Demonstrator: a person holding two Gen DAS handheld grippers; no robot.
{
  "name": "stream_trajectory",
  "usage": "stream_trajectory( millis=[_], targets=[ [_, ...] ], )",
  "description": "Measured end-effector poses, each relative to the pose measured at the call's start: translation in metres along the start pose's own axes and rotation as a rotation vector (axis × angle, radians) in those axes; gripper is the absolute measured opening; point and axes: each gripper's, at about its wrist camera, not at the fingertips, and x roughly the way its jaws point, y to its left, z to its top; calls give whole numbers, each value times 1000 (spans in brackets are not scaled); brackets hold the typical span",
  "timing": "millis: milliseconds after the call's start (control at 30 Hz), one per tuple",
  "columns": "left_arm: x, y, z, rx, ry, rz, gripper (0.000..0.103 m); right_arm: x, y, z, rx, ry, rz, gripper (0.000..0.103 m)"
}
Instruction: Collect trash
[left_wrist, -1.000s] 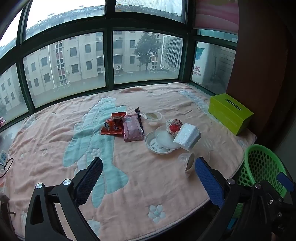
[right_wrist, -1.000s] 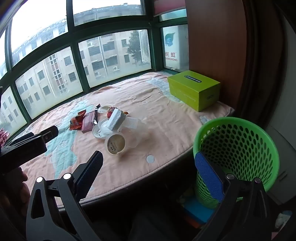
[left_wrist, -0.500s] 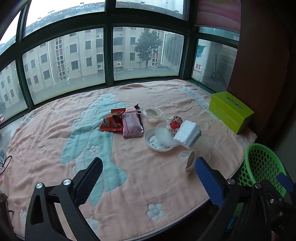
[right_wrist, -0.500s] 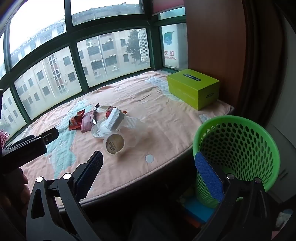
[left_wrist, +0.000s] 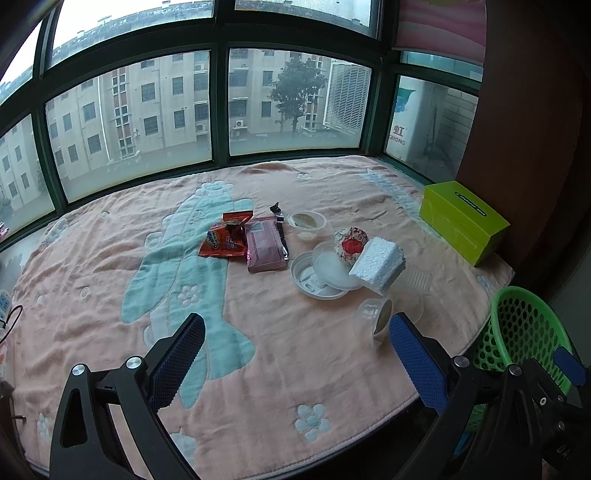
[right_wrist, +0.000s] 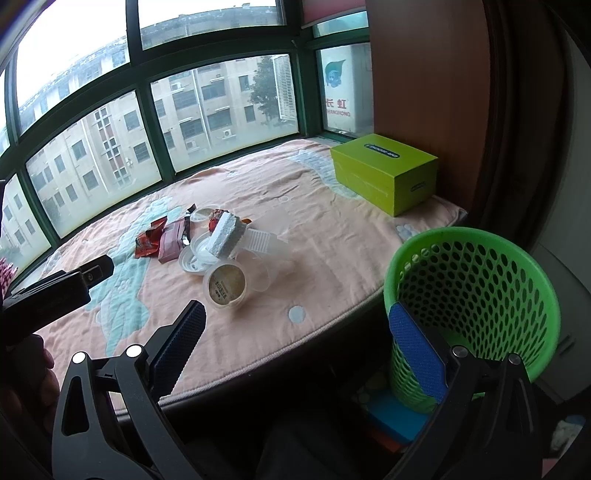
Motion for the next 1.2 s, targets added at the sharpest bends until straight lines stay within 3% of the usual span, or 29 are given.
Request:
stream_trajectory(
  millis=[1200],
  targets=[
    [0,0,0,0,3,3,97,6,-3,0,7,13,3,98]
  ],
)
